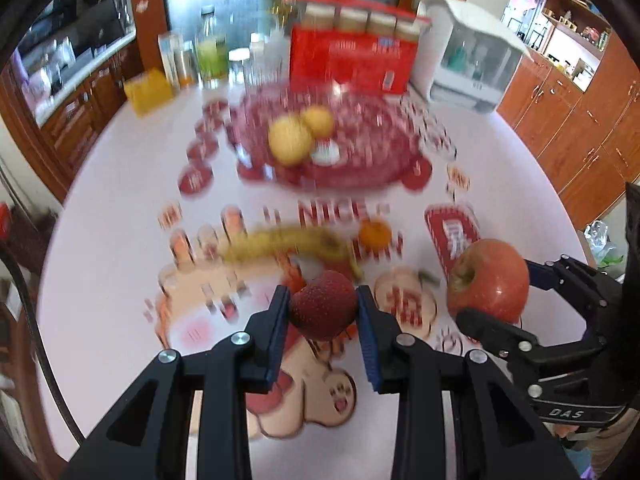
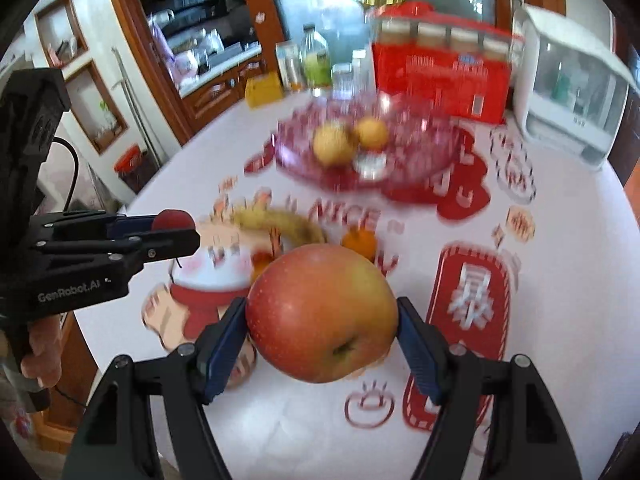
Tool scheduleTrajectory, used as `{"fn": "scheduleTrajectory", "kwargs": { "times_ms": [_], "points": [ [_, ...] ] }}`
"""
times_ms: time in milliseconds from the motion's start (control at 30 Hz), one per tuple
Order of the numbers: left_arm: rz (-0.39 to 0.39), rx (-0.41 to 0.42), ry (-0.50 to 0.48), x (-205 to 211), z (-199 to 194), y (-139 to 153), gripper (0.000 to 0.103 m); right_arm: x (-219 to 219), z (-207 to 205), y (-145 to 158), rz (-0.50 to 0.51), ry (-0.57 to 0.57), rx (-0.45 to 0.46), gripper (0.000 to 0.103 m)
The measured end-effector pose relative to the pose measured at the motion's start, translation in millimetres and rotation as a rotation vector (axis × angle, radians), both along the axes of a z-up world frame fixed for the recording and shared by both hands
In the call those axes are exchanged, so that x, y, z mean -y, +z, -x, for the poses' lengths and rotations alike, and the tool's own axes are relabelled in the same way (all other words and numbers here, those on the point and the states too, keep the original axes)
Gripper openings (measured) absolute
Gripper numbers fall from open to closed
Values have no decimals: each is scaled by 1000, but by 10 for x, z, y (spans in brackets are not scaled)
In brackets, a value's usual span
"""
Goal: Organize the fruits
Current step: 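Carry the apple and plum into the pink bowl and open both tools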
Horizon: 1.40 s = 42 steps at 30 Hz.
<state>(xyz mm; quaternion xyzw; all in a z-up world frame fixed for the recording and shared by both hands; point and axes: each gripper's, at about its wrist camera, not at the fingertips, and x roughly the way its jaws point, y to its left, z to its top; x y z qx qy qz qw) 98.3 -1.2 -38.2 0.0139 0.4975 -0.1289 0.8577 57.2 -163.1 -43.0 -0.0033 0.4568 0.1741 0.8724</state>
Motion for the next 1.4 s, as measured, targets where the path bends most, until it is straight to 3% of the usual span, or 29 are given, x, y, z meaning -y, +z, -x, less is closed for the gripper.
{"fn": "scheduleTrajectory", "kwargs": {
  "times_ms": [300, 467, 567, 700, 1000, 1267, 1400],
  "points": [
    [-18, 85, -58, -38, -956, 993, 31, -118, -642, 1109, 44, -89, 163, 73],
    [-26, 88, -95, -47, -1577, 1092, 31, -154, -1224, 1323, 73, -202, 145, 73],
    [-27, 58, -121, -16, -1865, 919, 31, -144, -1523, 1190, 75, -275, 109, 73],
    [-59, -4, -156, 33, -2219, 424, 31, -147, -1777, 731, 96, -363, 37, 73],
    [-105, -118, -216, 66, -2638, -426, 31, -146, -1953, -237, 124, -476, -144, 73],
    [-114, -154, -278, 122, -2797, -814, 31, -357, -2114, -591, 168, -447, -196, 73],
    [-93, -117, -308, 182, -2811, -782, 31, -455, -2174, -749, 194, -434, -225, 73]
  ]
}}
